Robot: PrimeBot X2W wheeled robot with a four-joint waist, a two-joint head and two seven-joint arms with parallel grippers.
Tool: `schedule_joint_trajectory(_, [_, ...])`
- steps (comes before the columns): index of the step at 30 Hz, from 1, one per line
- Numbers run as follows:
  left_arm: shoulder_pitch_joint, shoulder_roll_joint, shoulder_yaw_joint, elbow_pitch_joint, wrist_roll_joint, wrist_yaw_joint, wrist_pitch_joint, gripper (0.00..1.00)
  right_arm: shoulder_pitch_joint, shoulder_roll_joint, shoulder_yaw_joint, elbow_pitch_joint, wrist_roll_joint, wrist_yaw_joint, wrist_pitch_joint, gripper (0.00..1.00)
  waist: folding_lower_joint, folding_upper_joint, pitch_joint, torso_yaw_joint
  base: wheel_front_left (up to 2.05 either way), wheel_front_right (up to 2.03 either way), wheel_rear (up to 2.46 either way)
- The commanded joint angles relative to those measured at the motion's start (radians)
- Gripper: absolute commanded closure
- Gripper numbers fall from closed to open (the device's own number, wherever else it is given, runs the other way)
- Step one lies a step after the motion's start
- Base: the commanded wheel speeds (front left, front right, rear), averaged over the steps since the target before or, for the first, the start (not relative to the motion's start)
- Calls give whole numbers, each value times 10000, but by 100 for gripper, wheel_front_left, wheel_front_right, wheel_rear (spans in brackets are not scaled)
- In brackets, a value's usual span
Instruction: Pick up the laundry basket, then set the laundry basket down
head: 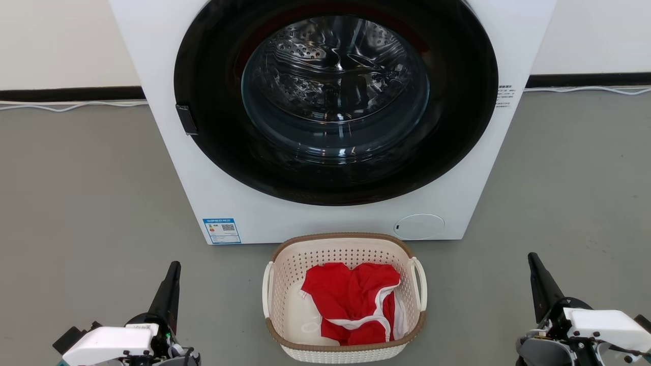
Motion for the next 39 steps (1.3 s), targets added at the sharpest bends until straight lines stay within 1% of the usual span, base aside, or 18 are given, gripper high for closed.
schedule_joint_trajectory(1, [-557,141,298,-289,-49,-69,60,100,-430,-43,185,-307,67,73,71,100,0,0,0,0,0,0,0])
schedule_joint_trajectory(39, [-557,141,298,-289,-49,-69,60,100,-430,-43,185,-307,67,73,71,100,0,0,0,0,0,0,0])
